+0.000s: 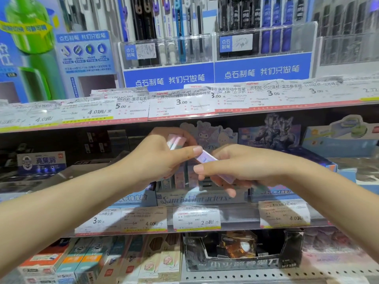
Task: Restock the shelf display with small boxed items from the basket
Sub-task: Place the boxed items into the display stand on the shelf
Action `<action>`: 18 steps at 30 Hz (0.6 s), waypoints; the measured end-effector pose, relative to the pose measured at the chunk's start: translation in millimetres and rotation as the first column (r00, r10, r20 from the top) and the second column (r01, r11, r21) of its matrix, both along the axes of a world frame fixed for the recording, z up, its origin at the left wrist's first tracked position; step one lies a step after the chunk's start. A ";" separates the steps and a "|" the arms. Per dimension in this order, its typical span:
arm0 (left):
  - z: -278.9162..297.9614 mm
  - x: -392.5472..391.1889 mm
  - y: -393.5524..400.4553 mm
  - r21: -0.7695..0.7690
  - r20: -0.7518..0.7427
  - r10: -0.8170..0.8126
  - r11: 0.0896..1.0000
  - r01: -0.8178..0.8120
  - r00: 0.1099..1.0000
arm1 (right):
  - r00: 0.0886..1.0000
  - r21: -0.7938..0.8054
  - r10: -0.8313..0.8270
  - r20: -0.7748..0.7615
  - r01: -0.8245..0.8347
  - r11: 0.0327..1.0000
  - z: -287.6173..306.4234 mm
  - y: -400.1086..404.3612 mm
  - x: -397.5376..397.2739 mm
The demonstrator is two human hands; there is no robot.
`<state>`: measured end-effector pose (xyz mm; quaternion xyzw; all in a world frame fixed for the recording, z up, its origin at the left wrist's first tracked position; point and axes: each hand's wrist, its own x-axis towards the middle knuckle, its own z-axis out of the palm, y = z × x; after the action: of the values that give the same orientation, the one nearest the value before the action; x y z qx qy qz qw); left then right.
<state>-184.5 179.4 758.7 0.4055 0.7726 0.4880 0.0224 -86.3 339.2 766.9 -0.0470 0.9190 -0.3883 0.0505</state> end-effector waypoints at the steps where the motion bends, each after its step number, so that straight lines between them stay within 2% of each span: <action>1: 0.8 2.5 -0.7 0.011 0.004 -0.017 1.000 0.017 1.000 | 1.000 0.016 -0.002 0.008 0.002 1.000 2.0 2.0 1.9; 4: 5.9 9.9 -2.7 0.022 -0.010 -0.050 0.998 0.050 0.999 | 0.998 0.056 -0.031 -0.061 0.034 0.998 4.5 7.9 4.9; 7: 5.6 14.0 -1.4 0.013 -0.018 -0.071 0.997 0.071 0.997 | 0.980 -0.035 -0.012 -0.201 0.005 0.999 1.4 7.5 3.0; 11: 7.9 16.8 1.9 -0.034 -0.057 -0.025 0.999 0.024 0.998 | 0.960 -0.105 -0.026 -0.279 -0.003 0.995 -3.0 4.9 -4.4; 13: 9.6 16.5 2.6 -0.012 -0.146 -0.004 1.000 0.002 0.989 | 0.949 -0.114 -0.042 -0.313 0.006 0.993 -2.4 4.9 -7.4; 15: 11.2 14.7 0.6 -0.055 -0.304 0.048 0.996 -0.068 0.951 | 0.928 -0.069 -0.039 -0.369 0.014 0.998 -0.3 6.6 -8.8; 17: 10.8 13.1 -5.0 -0.221 -0.452 0.070 0.957 -0.187 0.889 | 0.902 0.050 -0.047 -0.430 0.076 0.996 2.1 9.1 -11.7; 18: 8.9 9.6 -9.0 -0.318 -0.530 0.064 0.910 -0.268 0.845 | 0.890 0.099 -0.061 -0.451 0.117 0.988 3.2 10.8 -14.3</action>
<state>-174.9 170.4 767.6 0.4379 0.8629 0.2047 -0.1472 -100.6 350.0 770.0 -0.0895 0.9293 -0.3115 -0.1769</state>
